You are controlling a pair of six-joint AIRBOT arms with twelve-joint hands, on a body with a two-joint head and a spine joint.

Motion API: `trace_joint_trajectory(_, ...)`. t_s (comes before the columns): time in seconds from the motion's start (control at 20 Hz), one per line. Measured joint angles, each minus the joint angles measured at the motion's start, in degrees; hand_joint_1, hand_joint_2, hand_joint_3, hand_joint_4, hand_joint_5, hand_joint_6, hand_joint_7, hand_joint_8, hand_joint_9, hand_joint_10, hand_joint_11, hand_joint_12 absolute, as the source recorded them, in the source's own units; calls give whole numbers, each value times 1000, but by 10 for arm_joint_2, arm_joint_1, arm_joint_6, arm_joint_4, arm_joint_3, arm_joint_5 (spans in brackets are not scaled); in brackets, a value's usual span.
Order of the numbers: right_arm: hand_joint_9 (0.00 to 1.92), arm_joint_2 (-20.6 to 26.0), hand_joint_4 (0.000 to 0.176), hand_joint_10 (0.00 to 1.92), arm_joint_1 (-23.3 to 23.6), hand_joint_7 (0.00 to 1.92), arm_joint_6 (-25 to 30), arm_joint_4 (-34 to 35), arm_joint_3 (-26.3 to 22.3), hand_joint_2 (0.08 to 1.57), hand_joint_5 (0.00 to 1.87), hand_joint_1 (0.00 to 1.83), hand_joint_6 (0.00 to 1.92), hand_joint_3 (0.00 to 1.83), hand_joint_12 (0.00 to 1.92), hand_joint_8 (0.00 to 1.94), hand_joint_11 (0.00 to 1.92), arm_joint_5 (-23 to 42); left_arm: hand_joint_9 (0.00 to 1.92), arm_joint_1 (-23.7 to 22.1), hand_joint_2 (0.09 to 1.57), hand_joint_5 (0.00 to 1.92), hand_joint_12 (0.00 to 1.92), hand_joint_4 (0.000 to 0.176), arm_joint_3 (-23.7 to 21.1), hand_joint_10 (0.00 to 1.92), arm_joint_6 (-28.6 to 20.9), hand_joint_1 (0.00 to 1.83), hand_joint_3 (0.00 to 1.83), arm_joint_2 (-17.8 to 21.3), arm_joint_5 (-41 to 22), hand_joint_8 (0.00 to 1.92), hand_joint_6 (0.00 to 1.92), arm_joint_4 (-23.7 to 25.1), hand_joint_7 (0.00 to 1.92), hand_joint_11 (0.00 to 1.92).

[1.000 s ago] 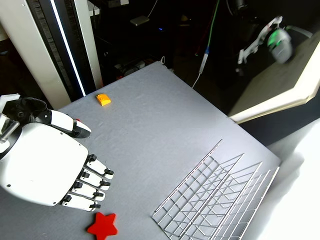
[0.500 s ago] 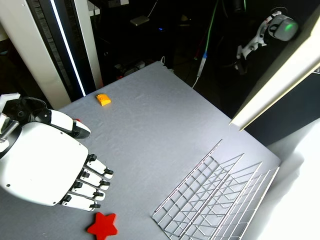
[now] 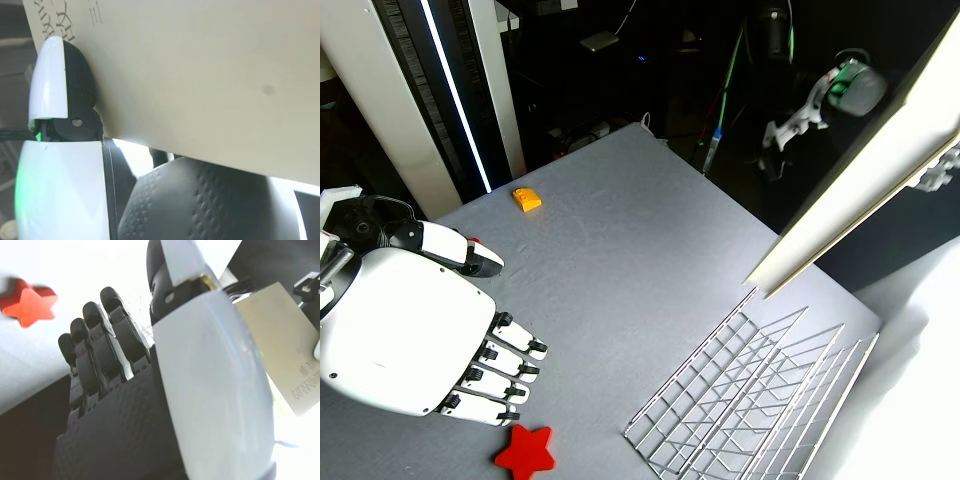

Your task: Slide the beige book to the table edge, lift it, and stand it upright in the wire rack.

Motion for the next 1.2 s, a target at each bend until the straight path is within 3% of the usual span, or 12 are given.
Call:
trace_joint_trajectory(0.35, 259, 0, 0, 5, 0, 274, -21, 0, 14, 1180, 302, 217, 1, 0, 776, 1, 0, 2, 847, -3, 1151, 820, 1607, 0, 33, 1240, 0, 1492, 0, -49, -2, 1218, 1081, -10, 810, 767)
trace_joint_trajectory(0.7, 249, 0, 0, 1, 4, 279, -30, 0, 23, 1198, 292, 174, 1, 2, 700, 2, 0, 2, 867, -17, 1150, 837, 1622, 0, 78, 1229, -2, 1490, 0, -92, -3, 1157, 1094, -26, 807, 742)
trace_joint_trajectory(0.85, 269, 0, 0, 6, 8, 300, -30, 0, 23, 1185, 322, 217, 9, 0, 756, 5, 0, 4, 849, -17, 1153, 841, 1632, 0, 90, 1255, -2, 1489, 1, -108, -4, 1171, 1079, -38, 796, 744)
trace_joint_trajectory(1.05, 234, 0, 0, 0, 8, 259, -30, 0, 23, 1197, 283, 199, 0, 2, 653, 0, 0, 5, 860, -17, 1154, 815, 1630, 0, 99, 1237, -3, 1491, 0, -124, 1, 1214, 1080, -34, 795, 749)
trace_joint_trajectory(1.2, 249, 0, 0, 2, 8, 262, -30, 0, 23, 1194, 282, 203, 1, 3, 746, 1, 0, 12, 846, -17, 1153, 810, 1601, 0, 105, 1251, -3, 1490, 0, -134, 5, 1187, 1110, -35, 796, 781)
